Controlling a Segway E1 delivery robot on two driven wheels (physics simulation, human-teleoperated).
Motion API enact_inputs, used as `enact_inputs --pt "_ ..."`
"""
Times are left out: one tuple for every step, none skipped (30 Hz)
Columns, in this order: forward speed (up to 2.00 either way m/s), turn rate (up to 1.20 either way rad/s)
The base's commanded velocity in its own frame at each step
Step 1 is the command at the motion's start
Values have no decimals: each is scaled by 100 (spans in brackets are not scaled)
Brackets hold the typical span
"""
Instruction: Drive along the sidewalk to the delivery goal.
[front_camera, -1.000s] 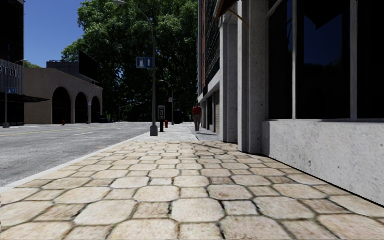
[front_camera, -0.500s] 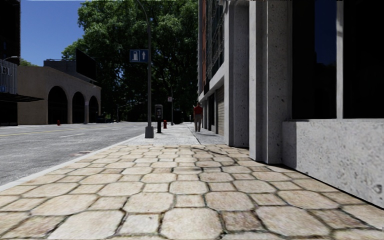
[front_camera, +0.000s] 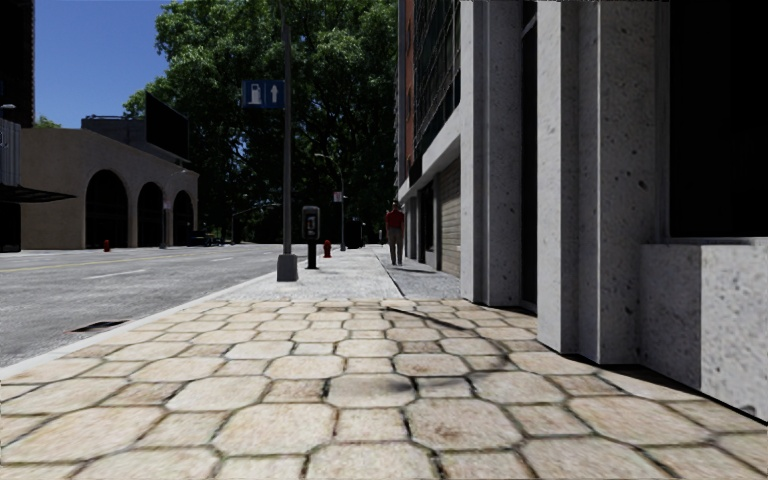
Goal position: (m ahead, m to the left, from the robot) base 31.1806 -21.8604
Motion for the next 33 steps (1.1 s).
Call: enact_inputs --pt "200 0" --pt "200 0" --pt "200 0" --pt "200 0" --pt "200 0" --pt "200 0" --pt "200 0" --pt "200 0" --pt "200 0" --pt "200 0" --pt "200 0" --pt "200 0" --pt "200 0" --pt "200 0" --pt "200 0" --pt "200 0" --pt "200 0" --pt "200 0" --pt "200 0" --pt "200 0" --pt "200 0" --pt "200 0" --pt "200 0" --pt "200 0" --pt "200 0" --pt "200 0" --pt "200 0" --pt "200 0" --pt "200 0" --pt "200 0" --pt "200 0" --pt "200 0" --pt "200 0"
